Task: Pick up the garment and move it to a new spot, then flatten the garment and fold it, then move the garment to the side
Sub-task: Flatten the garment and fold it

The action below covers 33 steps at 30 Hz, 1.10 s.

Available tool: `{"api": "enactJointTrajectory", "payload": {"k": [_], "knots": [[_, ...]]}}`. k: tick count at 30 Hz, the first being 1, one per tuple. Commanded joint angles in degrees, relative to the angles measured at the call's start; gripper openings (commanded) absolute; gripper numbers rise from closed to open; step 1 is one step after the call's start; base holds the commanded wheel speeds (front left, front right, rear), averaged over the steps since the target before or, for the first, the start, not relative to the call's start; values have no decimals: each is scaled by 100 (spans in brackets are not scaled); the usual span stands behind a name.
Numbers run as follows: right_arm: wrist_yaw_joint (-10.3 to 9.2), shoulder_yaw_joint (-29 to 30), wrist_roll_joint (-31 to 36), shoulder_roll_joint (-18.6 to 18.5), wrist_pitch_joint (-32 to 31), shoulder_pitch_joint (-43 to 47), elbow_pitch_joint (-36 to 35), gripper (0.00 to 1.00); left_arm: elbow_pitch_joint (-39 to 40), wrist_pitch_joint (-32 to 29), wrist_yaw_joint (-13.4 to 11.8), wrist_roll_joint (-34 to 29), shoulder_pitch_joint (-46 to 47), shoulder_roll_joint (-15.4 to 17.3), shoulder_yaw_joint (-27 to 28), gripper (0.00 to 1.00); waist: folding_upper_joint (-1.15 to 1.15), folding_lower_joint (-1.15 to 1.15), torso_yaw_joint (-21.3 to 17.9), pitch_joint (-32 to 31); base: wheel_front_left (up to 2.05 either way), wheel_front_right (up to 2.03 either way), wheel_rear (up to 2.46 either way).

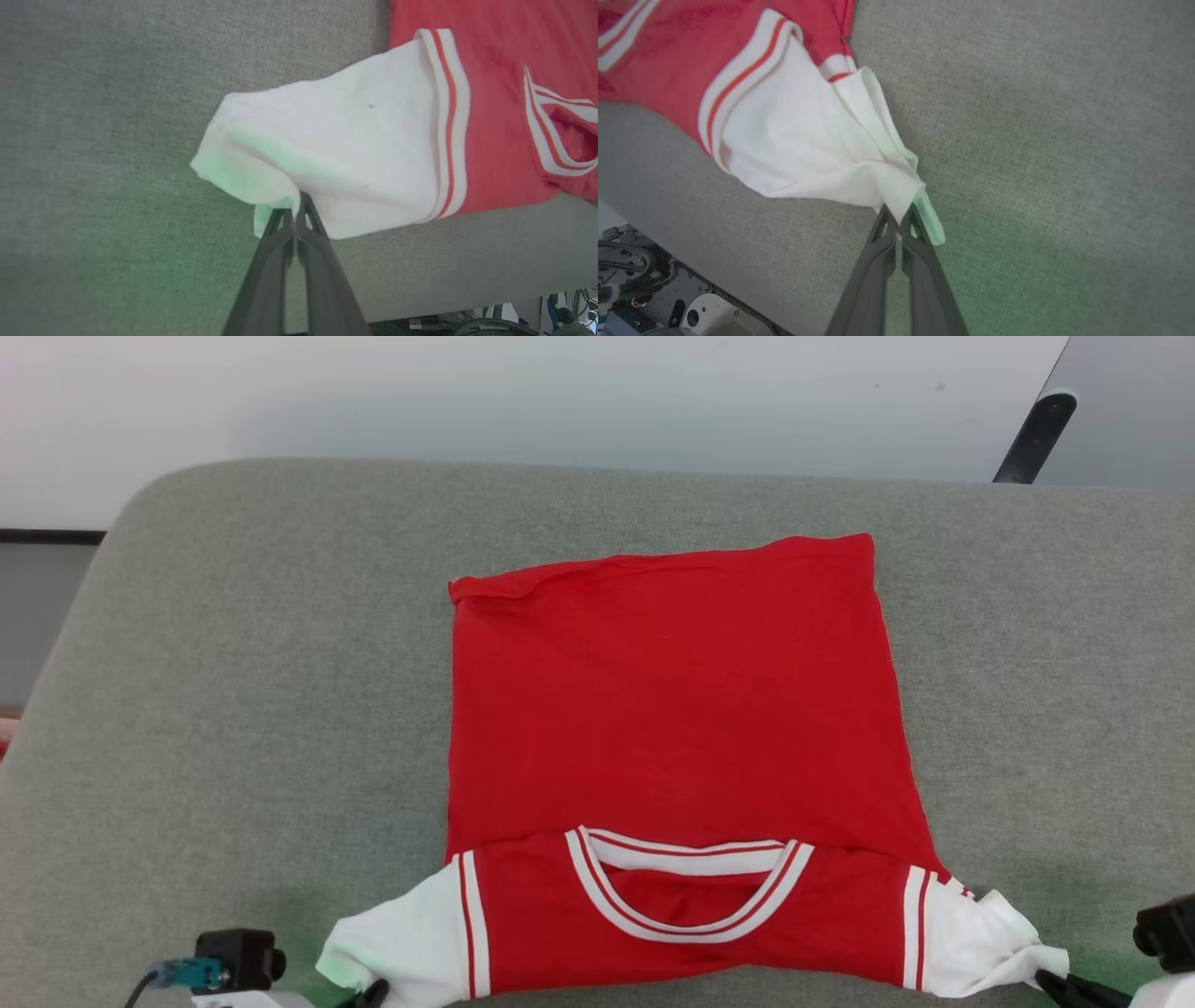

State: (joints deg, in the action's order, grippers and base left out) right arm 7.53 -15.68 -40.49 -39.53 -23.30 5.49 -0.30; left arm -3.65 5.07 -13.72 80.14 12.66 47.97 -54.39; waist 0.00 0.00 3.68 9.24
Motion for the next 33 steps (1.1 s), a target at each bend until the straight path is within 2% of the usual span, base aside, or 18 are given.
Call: {"api": "enactJointTrajectory", "payload": {"k": [1, 6, 14, 18, 22, 26, 33], "knots": [[-9, 75, -2, 38, -74, -42, -27, 100, -22, 2, -14, -21, 45, -28, -7, 0, 0, 0, 5, 13, 0, 0, 0], [-8, 360, -202, 223, -782, 18, -446, 100, -89, -33, -32, -48, 119, -123, -29, 0, 0, 0, 33, 86, 0, 0, 0], [-8, 1411, -740, 640, -2099, -68, -1690, 100, -119, 2, -131, -161, 243, -230, -43, 0, 0, 0, 157, 157, 0, 0, 0], [-8, 1737, -371, 838, -2431, -788, -1965, 100, -134, 0, -130, -203, 310, -349, -59, 0, 0, 0, 240, 209, 0, 0, 0], [-8, 1626, 139, 1035, -2692, -1852, -1484, 100, -185, -88, -87, -319, 499, -542, -147, 0, 0, 0, 435, 298, 0, 0, 0], [-8, 1397, 491, 1170, -2853, -2852, -661, 100, -307, -232, -18, -463, 801, -790, -266, 0, 0, 0, 750, 423, 0, 0, 0], [-8, 1044, 936, 1035, -3132, -4266, 900, 100, -564, -381, 167, -697, 1301, -1278, -416, 0, 0, 0, 1287, 706, 0, 0, 0]]}}
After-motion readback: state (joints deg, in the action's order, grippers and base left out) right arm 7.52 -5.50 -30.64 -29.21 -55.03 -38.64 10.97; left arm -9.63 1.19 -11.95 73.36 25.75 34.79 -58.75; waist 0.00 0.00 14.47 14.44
